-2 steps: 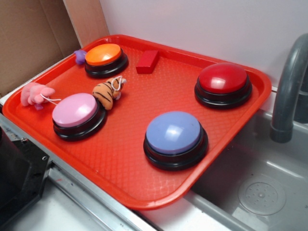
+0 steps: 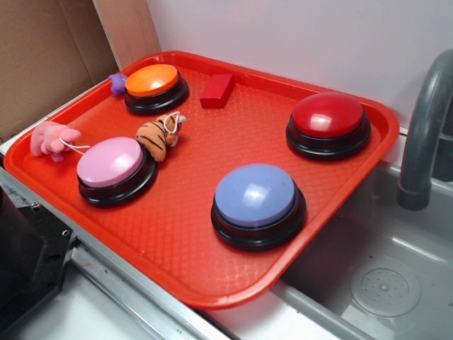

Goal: Push the purple button.

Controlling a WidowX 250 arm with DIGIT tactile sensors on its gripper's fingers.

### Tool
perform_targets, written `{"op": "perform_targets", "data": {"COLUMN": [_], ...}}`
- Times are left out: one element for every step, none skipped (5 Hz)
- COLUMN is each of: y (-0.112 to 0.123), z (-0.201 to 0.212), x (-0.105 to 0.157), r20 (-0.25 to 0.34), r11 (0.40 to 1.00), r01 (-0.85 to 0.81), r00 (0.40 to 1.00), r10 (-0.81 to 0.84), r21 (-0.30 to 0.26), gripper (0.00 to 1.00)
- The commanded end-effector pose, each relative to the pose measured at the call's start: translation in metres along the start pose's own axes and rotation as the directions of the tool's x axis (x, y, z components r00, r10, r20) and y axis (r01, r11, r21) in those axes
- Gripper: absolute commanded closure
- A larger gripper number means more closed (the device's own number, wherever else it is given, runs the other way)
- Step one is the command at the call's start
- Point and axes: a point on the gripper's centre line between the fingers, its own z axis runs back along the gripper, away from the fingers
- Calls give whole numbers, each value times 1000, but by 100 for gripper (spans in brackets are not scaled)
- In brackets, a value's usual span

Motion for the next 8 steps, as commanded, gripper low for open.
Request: {"op": "perform_targets", "data": {"y": [-71, -100, -109, -120, -127, -136, -133, -130], "z": [-73, -116, -151, -169, -180, -201, -209, -199], "x": [71, 68, 62, 72, 82, 84, 75, 77], "r20": [-70, -56, -27, -9, 7, -39, -38, -42], "r11": [919, 885, 875, 858, 844, 821, 828, 827], "r01": [389, 457, 477, 507, 534, 571, 561, 561], "r00": [920, 889, 879, 861, 845, 821, 827, 827], "r10": [-385, -454, -476, -508, -535, -570, -561, -561], "r21": [63, 90, 79, 78, 55, 9, -5, 15], "gripper": [0, 0, 0, 0, 0, 0, 0, 0]}}
